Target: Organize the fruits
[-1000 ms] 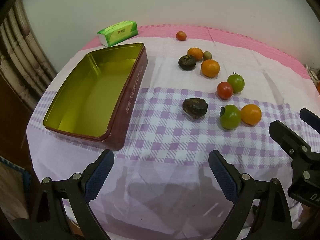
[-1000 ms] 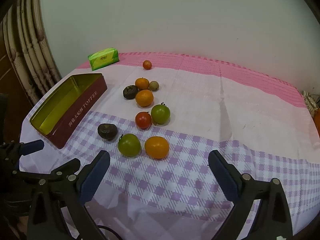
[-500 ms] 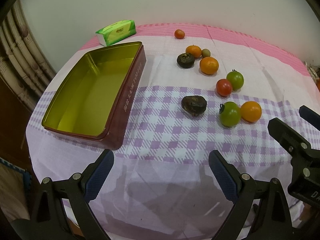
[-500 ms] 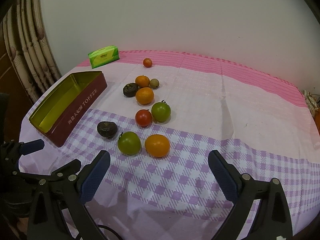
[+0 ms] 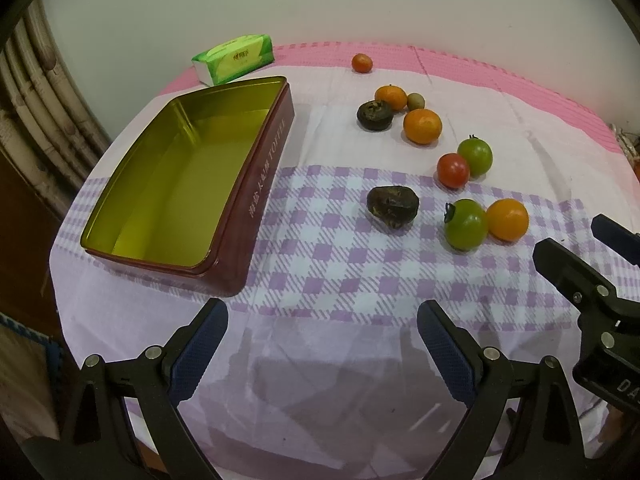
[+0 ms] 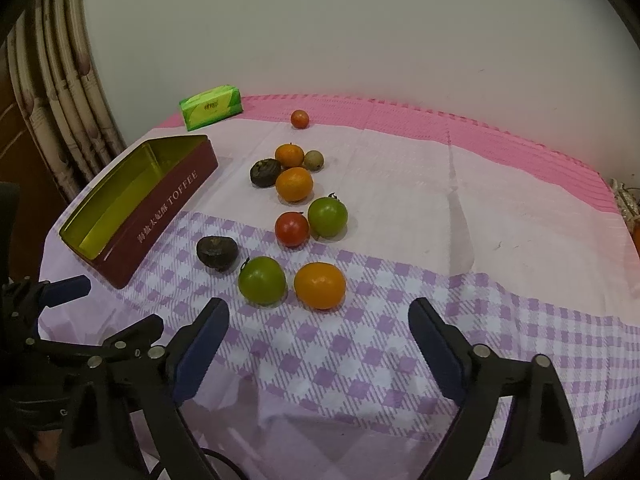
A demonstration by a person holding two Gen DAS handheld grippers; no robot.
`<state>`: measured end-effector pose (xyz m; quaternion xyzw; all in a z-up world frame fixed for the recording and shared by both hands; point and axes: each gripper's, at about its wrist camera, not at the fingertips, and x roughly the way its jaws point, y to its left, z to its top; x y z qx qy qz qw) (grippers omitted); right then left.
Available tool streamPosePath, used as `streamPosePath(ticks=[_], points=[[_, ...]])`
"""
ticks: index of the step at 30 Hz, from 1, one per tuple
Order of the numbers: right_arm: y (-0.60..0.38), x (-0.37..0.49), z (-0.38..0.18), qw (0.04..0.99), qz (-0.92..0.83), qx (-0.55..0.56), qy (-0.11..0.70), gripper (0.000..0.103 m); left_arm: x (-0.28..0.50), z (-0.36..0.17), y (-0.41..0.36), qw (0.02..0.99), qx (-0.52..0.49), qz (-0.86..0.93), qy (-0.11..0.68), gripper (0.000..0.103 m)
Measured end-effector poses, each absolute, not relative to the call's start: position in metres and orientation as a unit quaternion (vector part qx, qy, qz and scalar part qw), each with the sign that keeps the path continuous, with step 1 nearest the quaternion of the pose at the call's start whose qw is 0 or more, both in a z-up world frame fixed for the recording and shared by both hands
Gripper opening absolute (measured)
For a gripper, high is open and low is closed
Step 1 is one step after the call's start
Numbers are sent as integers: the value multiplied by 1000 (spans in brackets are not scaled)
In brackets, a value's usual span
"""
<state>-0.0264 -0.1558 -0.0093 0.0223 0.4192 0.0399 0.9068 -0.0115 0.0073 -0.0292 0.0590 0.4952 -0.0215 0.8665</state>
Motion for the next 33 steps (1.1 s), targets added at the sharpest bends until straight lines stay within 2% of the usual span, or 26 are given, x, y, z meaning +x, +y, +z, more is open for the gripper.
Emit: streamPosePath(ticks=[9,13,19,22,27,33], points=[[-151,-22,-21,899,48,19,434,80,-9,-33,12,865,53,-22,499,96],[-148,-16,-27,895,52,11,443,70,-6,-34,15,865,49,-21,499,96],[-148,-1,-38,891,49,0,452,61,0,-35,20,863,45,-23,502,95],[-149,8,-44,888,48,-1,458,55,6,-35,21,863,44,-25,503,94],[-153,21,-51,888,44,4,457,52,18,-35,14,860,48,-39,506,91],[-156,33,-62,878,54,24,475,43,34,-38,3,856,54,-58,511,85]])
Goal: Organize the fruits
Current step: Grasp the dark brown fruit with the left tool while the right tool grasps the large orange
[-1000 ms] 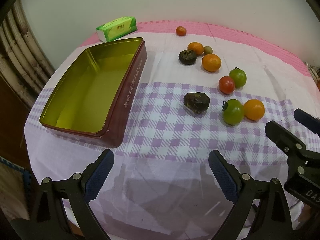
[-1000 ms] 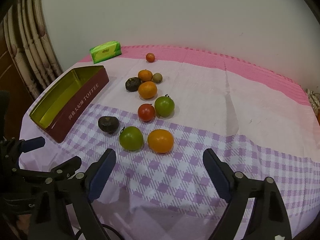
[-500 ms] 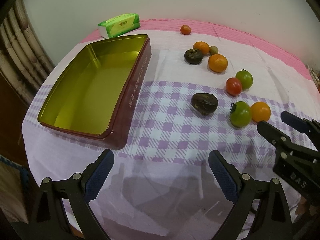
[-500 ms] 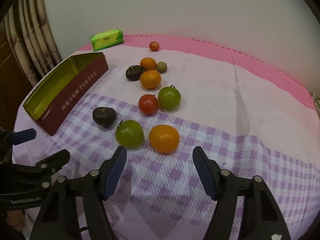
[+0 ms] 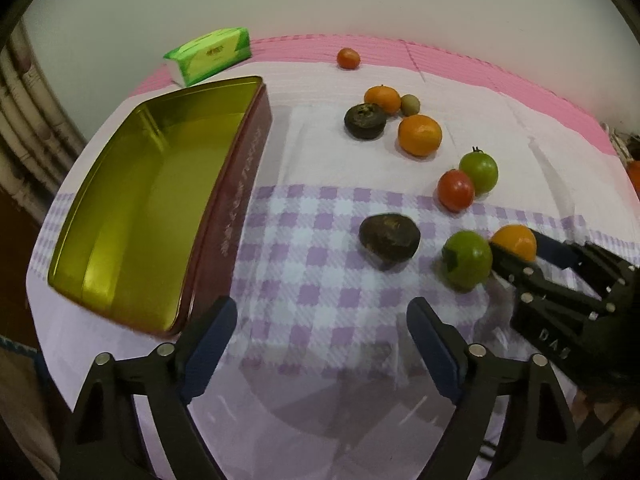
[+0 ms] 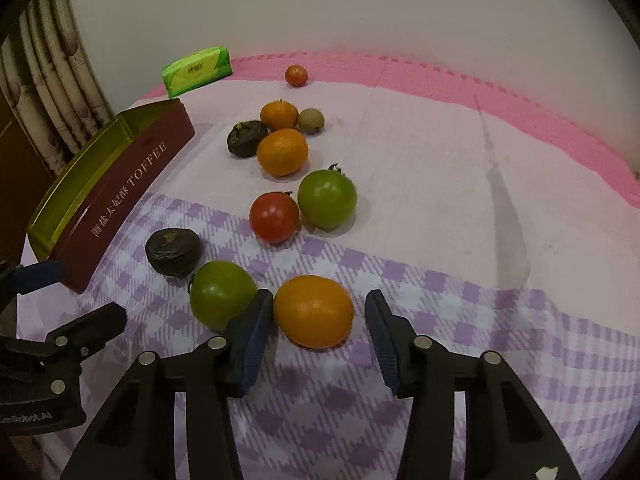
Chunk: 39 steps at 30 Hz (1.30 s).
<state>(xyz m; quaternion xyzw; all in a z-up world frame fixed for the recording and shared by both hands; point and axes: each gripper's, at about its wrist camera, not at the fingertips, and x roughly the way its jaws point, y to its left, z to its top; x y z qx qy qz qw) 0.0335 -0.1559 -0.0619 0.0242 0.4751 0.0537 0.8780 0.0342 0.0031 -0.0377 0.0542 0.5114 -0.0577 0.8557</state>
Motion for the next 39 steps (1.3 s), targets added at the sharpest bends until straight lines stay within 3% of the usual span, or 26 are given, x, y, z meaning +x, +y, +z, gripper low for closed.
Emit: streamPosePath(ticks=[2,9,20,23,25,26,39], points=[[-155,34,-63,879,55,21,473,36,39,-38,1,855,55,-60,512,84],[-181,31,-63,882,14,20,471,35,61,-42,-11,852,65,-82,514,76],[-211,28,-64,884,-8,46,466,36,92,-58,-31,838,70,-108,531,72],[-209,29,-63,883,-7,49,466,36,96,-63,-33,831,67,-111,541,58],[-209,28,-63,884,-7,49,466,36,97,-62,-31,832,58,-113,540,40],[-210,27,-63,884,-7,49,465,36,98,-61,-30,832,58,-112,540,39],[-208,27,-63,886,-10,45,461,36,98,-3,20,856,24,-99,506,38]])
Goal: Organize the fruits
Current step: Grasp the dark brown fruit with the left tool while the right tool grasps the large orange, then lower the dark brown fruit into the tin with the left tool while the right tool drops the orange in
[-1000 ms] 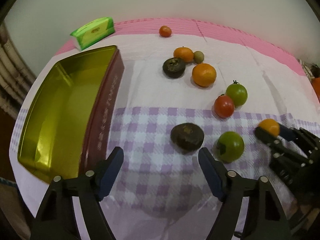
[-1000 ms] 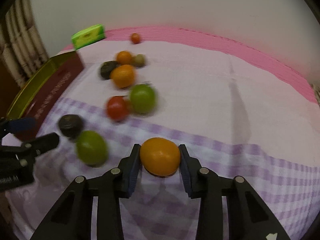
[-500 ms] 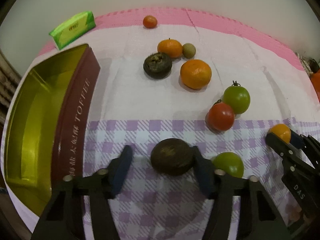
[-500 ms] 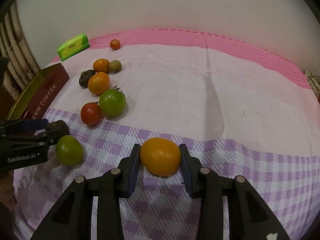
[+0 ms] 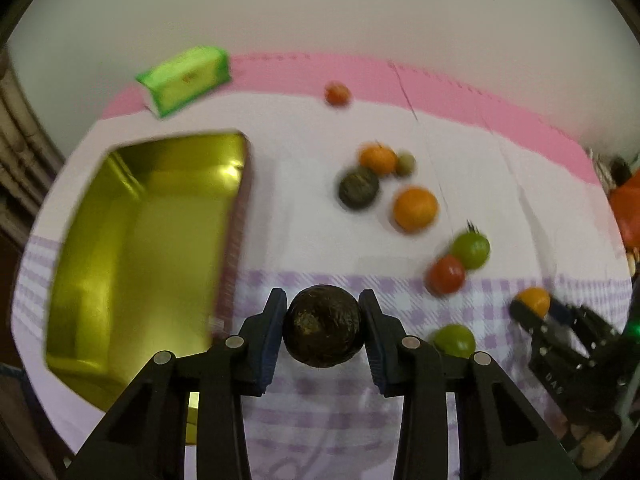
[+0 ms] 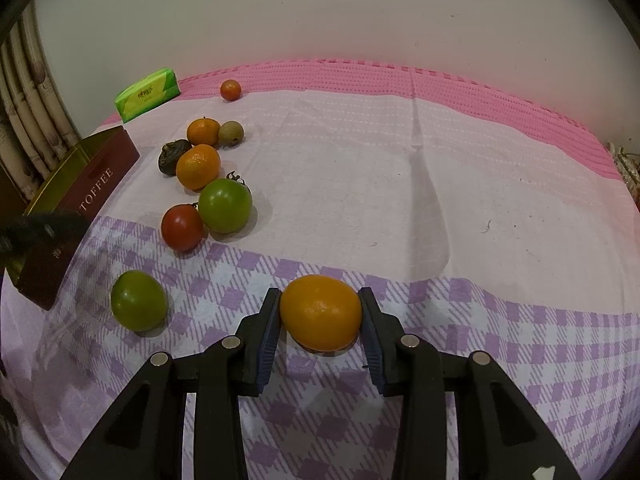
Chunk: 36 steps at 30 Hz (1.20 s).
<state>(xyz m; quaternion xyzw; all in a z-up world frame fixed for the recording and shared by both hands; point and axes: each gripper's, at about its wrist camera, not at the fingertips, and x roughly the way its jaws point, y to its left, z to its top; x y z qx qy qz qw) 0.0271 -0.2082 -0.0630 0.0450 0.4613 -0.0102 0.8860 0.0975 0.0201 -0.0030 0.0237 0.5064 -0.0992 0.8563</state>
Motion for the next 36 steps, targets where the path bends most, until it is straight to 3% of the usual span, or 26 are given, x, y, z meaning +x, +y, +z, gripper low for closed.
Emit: streamPosePath(ticks=[6,13,33,35,36], points=[[-208,27,-63,886,-11,44,461,36,114,15,85,870,45,-26,490,38],[-204,29,-64,886,-15,33,462,37,123,-16,156,843,35,47,535,38],[-188,40,-42,883,-15,31,468,34,122,-53,171,799,45,57,596,40],[-177,44,-32,886,0,32,463,34,122,-51,172,802,39,53,594,44],[-167,48,-25,889,13,31,458,34,121,-48,173,806,34,51,589,56]])
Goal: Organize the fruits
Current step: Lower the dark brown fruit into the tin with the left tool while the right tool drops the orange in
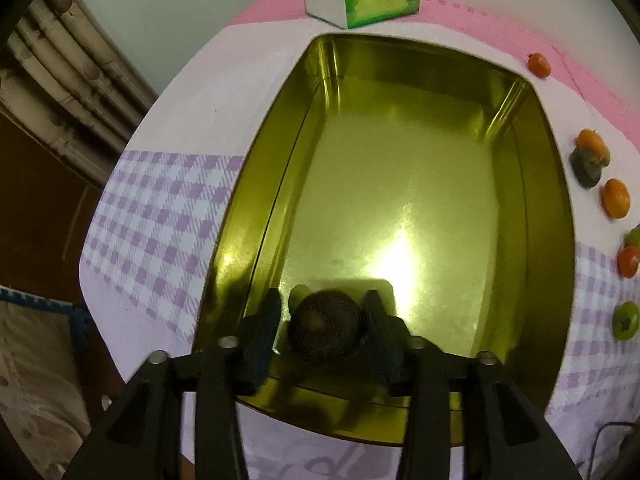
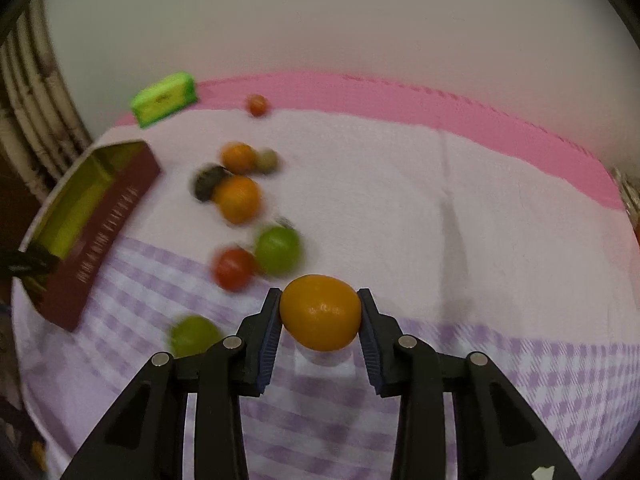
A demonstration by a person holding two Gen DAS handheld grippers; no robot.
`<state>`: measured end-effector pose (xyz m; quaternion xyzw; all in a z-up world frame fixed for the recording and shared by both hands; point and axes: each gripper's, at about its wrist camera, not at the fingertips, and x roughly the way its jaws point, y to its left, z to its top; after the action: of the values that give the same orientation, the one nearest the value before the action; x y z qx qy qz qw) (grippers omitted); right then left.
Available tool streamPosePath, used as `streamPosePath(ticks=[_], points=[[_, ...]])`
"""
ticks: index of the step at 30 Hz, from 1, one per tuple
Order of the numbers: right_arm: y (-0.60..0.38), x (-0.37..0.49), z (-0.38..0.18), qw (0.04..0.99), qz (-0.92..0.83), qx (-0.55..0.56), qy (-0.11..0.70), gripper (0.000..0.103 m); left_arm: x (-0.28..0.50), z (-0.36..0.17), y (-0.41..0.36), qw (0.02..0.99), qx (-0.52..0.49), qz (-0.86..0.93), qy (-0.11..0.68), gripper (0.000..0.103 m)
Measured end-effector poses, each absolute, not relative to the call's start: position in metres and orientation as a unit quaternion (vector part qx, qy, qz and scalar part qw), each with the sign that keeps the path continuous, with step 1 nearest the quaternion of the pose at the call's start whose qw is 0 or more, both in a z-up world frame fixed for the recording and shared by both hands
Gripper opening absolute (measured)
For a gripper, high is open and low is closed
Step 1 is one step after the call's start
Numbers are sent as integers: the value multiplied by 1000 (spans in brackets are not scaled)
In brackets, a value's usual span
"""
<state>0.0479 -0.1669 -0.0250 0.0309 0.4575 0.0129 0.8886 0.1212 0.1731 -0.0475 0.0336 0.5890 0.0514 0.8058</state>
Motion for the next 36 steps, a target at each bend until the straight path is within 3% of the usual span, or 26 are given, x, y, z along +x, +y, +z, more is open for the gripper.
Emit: streamPosePath(ticks=[1,2,11,19,36], points=[[-158,51,-20,890,23,29,454,34,120,-45,174,809,30,50,584,67],[-148,55,-15,892,35,26,451,34,119,-41,174,814,27,48,578,69],[-31,109,9,884,180,20,432,34,92,15,197,866,-28,47,496,72],[48,148,-6,865,227,-27,446,34,78,26,237,865,-80,107,483,73],[69,176,-40,858,182,-137,461,34,81,15,233,859,-78,102,495,73]])
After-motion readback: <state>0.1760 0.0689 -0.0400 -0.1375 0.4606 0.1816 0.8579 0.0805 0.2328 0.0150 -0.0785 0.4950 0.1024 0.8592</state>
